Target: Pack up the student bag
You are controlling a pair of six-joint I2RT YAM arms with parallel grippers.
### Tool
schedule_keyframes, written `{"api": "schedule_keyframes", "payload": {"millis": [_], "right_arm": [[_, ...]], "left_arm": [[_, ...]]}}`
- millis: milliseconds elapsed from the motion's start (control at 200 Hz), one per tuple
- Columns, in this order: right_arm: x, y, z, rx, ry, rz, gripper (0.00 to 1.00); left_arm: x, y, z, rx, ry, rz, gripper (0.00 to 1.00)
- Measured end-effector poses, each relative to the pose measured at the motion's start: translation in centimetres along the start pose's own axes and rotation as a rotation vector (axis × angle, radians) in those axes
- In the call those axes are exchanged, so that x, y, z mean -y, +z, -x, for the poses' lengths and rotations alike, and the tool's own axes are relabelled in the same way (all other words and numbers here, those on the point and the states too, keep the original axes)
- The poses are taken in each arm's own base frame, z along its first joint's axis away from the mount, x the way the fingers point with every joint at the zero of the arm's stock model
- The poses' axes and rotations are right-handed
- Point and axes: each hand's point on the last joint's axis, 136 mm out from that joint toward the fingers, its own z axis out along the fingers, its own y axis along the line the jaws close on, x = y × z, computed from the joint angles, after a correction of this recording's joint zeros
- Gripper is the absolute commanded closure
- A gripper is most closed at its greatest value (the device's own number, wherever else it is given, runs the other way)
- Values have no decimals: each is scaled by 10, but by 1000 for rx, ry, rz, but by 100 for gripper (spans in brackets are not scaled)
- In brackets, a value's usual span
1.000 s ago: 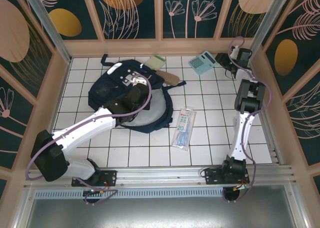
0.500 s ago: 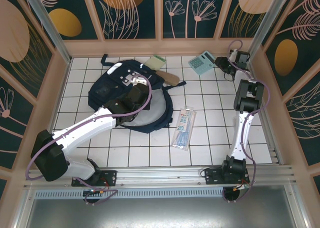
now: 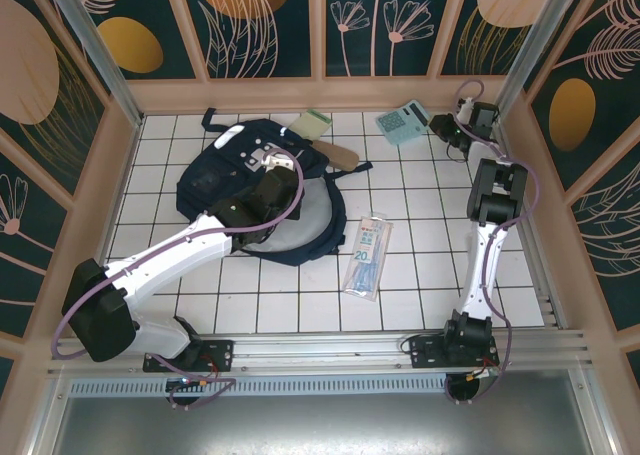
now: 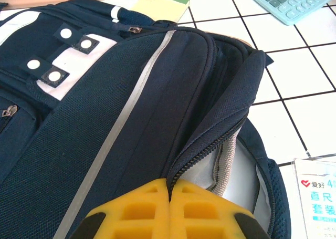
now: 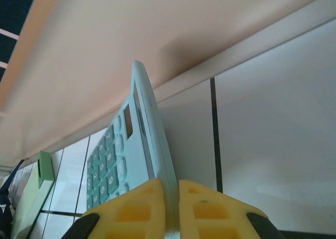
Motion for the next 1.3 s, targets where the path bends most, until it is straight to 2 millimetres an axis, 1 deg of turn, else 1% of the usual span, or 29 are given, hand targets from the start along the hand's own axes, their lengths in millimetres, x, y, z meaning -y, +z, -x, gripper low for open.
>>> {"api": "schedule_keyframes", "payload": {"millis": [50,150,255,425,536,611,756,856,931,1006,1086,1296], "right_arm": [[-1,-1,-1,4,-1,6,94],[-7,-7,-4,4,13,14,94],[-11,-16,-12,1,43,16,94],[-23,-37,-28,-1,89,21,94],[-37,-54,-32,9,107,32,94],[-51,-69,-33,27,115,43,94],[-86,-101,-35,67,98,76,95],[-114,-125,-44,85,81,100,95],[-134,-139,-51,93,66,120,95],[-153,-151,-63,95,50,139,95],[-172,-161,-82,85,36,157,96],[-217,-170,-139,9,10,216,95]], "left_arm": [[0,0,0,0,0,0,100],[0,0,0,0,0,0,100],[0,0,0,1,0,-1,100],[-1,-2,-1,7,-5,-8,100],[-2,-6,1,19,-11,-14,100],[-2,-8,3,31,-18,-20,100],[-2,-7,2,40,-22,-29,100],[-1,-7,1,43,-21,-34,100],[-1,-7,2,46,-16,-35,100],[0,-7,3,50,-13,-36,100],[1,-8,7,56,-8,-39,100],[5,-17,30,106,-8,-45,100]]}}
